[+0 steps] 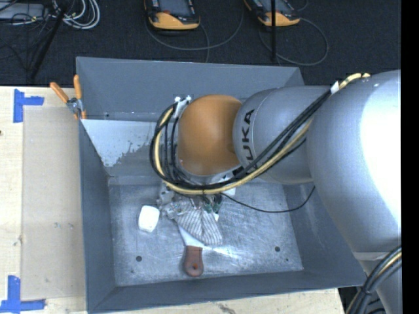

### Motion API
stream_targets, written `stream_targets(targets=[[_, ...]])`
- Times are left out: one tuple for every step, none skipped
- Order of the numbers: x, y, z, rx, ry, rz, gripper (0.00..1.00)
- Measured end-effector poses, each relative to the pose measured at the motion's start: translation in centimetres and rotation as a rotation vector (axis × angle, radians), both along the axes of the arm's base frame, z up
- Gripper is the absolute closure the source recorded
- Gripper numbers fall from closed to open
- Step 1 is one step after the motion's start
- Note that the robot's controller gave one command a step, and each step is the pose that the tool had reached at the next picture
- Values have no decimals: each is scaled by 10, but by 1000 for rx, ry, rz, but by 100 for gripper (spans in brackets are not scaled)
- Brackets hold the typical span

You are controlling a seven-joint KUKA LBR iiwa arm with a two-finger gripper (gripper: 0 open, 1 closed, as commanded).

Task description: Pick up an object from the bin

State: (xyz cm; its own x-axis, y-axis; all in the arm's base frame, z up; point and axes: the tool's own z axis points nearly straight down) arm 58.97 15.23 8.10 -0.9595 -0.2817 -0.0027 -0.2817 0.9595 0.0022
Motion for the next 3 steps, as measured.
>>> stream_targets(targets=[[-2, -1, 7, -2, 6, -1, 100], [-1, 0, 19, -2, 3, -2, 100], [-2, -1, 31, -4, 7, -3, 100]])
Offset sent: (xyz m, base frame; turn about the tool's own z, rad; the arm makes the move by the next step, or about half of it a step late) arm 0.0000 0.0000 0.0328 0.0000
